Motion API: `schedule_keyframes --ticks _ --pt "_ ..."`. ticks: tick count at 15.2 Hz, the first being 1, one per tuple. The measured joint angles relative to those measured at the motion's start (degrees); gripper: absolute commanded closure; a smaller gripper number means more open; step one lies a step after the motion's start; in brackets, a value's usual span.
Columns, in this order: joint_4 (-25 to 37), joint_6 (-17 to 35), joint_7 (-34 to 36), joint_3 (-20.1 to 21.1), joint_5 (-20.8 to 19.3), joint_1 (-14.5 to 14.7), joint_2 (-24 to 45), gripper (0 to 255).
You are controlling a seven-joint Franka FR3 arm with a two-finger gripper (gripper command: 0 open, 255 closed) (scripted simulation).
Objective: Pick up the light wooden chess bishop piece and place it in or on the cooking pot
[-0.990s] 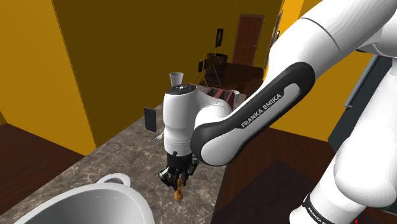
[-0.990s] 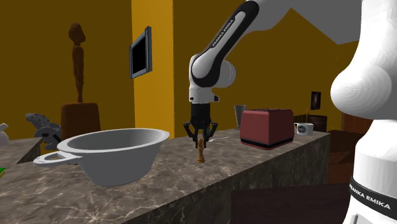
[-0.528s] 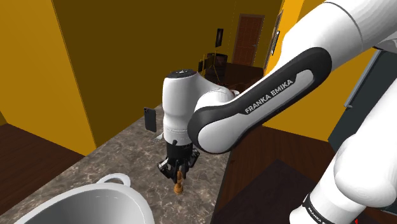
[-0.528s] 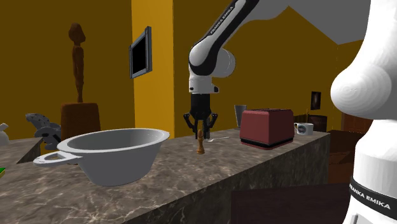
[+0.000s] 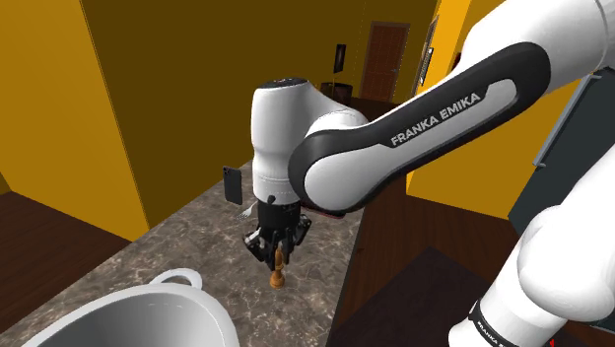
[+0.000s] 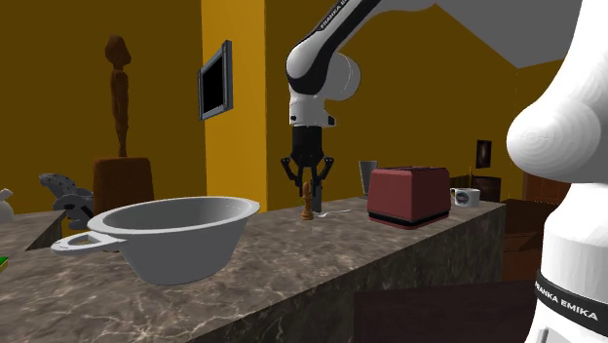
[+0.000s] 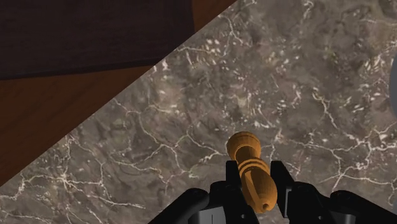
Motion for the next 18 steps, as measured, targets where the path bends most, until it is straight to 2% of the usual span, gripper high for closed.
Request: schedule_keyframes --ticks 18 --pt "8.7 -14.5 -2.9 -2.6 3.3 0.4 -6.8 255"
